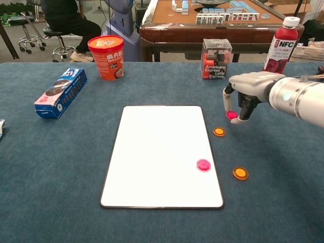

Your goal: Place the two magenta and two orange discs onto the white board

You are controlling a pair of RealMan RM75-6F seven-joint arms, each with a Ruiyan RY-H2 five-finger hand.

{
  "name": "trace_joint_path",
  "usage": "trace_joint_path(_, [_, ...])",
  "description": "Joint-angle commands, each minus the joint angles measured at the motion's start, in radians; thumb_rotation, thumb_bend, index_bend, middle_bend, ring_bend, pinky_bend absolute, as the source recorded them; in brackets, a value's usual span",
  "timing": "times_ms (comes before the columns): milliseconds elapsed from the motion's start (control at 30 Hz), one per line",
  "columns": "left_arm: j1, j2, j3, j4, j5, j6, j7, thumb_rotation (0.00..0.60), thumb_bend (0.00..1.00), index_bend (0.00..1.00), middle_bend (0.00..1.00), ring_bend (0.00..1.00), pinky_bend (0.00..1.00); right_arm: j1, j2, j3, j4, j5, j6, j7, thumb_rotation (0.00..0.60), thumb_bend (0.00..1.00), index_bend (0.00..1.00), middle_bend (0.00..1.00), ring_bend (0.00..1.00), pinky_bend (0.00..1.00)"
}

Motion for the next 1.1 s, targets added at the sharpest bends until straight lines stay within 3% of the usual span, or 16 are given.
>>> trace_joint_path(33, [-0.002,0.003,-0.002,-0.005,0.001,0.0,0.002,0.6,0.47,0.26,0.43,0.51,0.66,-0.01,0.044,-0.007,-0.091,-0.055,0.038,-0.001,0.6,0.26,0.53,1.0,1.0,1.0])
trace_joint_path(267, [-0.005,0.01,-0.005,-0.017,0.003,0.003,0.009,0.6,0.47,0.26,0.43,0.51,0.66,-0.013,0.064,-0.037,-0.229,-0.142,0.079,-0.026,0.6,0.26,0.53,1.0,1.0,1.0])
trace_joint_path(567, [-0.005,0.01,-0.005,-0.018,0.0,0.0,0.008,0.6,0.47,0.27,0.43,0.51,0.66,-0.008,0.054,-0.07,-0.321,-0.229,0.098,-0.055,0.6,0.26,0.53,1.0,1.0,1.0])
trace_joint_path(1100, [-0.001,0.011,-0.007,-0.012,-0.007,0.004,-0.003,0.6,0.47,0.27,0.43,0.51,0.66,0.002,-0.032,-0.108,-0.294,-0.247,0.064,-0.074,0.6,0.26,0.53,1.0,1.0,1.0])
